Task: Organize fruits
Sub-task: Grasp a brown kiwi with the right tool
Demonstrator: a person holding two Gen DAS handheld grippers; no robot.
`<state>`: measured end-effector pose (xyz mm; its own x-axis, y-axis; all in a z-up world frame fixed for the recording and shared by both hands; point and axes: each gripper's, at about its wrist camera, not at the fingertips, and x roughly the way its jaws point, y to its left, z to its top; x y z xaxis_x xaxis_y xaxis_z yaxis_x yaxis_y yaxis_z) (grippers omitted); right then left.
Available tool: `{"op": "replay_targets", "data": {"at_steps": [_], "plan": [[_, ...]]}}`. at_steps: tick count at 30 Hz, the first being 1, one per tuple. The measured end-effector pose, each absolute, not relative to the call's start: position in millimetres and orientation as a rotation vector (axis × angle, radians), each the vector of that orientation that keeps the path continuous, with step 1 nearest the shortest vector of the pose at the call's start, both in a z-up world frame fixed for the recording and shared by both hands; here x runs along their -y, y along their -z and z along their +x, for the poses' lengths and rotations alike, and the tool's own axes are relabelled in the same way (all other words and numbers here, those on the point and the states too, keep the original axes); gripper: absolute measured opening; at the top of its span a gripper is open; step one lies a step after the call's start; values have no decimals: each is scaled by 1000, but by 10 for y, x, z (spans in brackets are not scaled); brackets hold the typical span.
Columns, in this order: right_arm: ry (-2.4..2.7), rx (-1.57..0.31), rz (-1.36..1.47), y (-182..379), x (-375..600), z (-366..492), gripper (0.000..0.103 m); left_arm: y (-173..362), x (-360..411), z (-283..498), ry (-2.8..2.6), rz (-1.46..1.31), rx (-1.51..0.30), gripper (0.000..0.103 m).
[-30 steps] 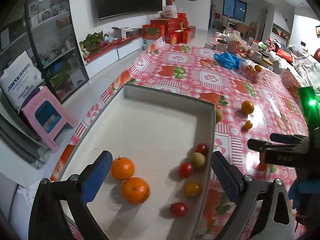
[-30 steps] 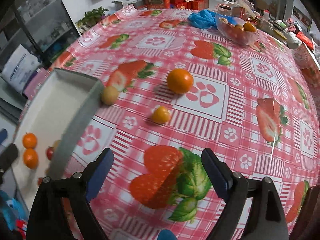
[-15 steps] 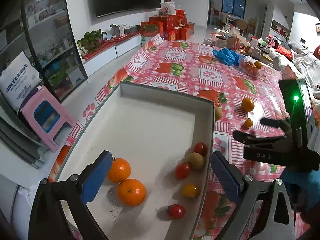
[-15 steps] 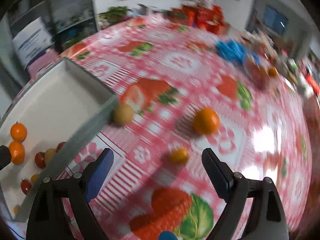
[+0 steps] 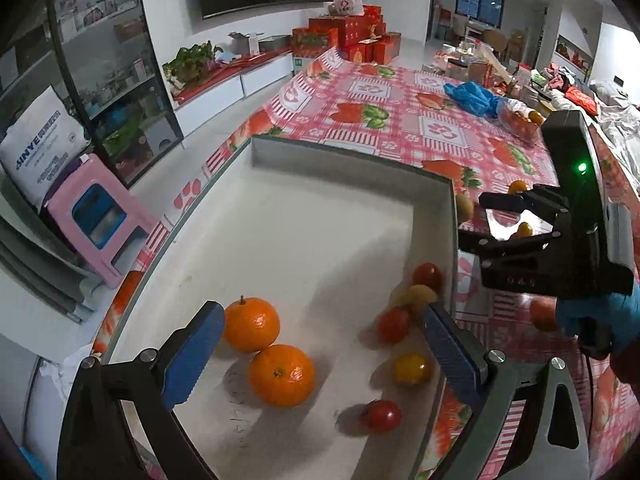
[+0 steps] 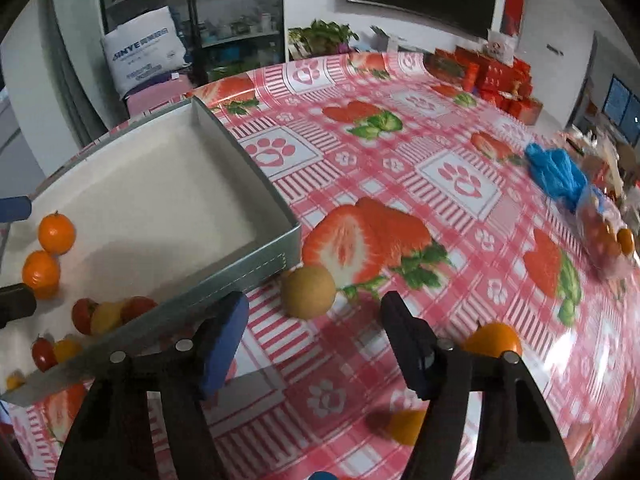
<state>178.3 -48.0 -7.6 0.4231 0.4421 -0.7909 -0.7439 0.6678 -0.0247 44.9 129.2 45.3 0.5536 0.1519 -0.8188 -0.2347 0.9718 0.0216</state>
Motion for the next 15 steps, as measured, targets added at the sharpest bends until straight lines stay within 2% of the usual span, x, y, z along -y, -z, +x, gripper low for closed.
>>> {"op": "replay_targets", "data": {"at_steps": [3,4,5,15], "plan": [[-802,-848,-380,67,457,1829,47,-408,-1328,437,-243,-99,-975,99],[-811,-851,-369,59,448,1842,33,-389,-1335,436,-248,-100,-982,99],[-814,-855,-358,56,441,1846,30,-377,-1337,433,-255,-100,-986,99],[-696,-913,-204,-237,956,1623,30,-518,-1139,465,-222,-70,-966,99]]}}
